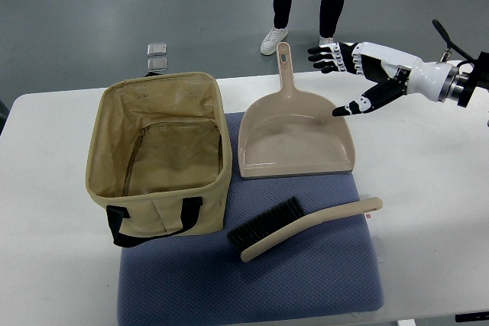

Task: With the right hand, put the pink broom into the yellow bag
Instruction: 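Move the right hand over the dustpan toward the beige-handled brush, then close the right hand around the brush's curved beige handle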

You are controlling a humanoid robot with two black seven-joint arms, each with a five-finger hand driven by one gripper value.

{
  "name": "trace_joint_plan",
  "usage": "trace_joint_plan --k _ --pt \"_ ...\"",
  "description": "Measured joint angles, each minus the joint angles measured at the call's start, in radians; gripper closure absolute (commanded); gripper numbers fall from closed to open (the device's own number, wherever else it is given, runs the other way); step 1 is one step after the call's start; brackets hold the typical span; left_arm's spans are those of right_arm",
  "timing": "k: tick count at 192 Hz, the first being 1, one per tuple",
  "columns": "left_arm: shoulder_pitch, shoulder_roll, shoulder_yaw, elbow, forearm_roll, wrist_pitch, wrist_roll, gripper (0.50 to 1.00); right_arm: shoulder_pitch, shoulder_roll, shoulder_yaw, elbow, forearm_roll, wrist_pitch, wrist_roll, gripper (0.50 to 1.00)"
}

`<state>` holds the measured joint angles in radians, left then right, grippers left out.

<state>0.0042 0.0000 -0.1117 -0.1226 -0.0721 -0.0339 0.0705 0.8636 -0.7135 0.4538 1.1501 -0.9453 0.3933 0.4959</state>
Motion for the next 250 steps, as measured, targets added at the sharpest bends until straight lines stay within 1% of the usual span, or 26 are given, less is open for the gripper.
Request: trace_joint_plan --k 22,46,64,82,137,164,173,193,218,250 --pt "0.000 0.000 0.000 0.000 0.000 0.000 0.000 0.500 0.024 -0.039 -0.074 0.085 -0.105 -0.065 0.011 0.574" --pt "0.000 0.000 0.000 0.000 0.000 0.000 0.000 0.500 0.040 -0.076 -0.160 0.176 -0.191 -0.152 0.013 0.574" --pt "0.000 0.000 0.000 0.000 0.000 0.000 0.000 0.500 0.046 -0.093 -0.218 0.226 -0.266 -0.209 0.011 0.574" --pt "0.000 0.000 0.000 0.000 0.000 0.000 0.000 0.500 0.048 -0.099 -0.263 0.255 -0.340 -0.244 0.009 0.574" --pt "0.000 0.000 0.000 0.000 0.000 0.000 0.000 0.500 0.048 -0.101 -0.345 0.300 -0.456 -0.285 -0.007 0.579" --pt "0.000 0.000 0.000 0.000 0.000 0.000 0.000 0.500 0.048 -0.097 -0.374 0.307 -0.513 -0.305 -0.026 0.599" --pt "0.000 0.000 0.000 0.000 0.000 0.000 0.000 0.500 0.048 -0.096 -0.384 0.308 -0.535 -0.310 -0.032 0.623" --pt "0.000 0.000 0.000 0.000 0.000 0.000 0.000 0.500 0.048 -0.093 -0.401 0.308 -0.574 -0.324 -0.037 0.638" --pt "0.000 0.000 0.000 0.000 0.000 0.000 0.000 0.500 0.048 -0.088 -0.425 0.308 -0.614 -0.353 -0.056 0.644" --pt "0.000 0.000 0.000 0.000 0.000 0.000 0.000 0.500 0.046 -0.083 -0.445 0.305 -0.639 -0.372 -0.087 0.650"
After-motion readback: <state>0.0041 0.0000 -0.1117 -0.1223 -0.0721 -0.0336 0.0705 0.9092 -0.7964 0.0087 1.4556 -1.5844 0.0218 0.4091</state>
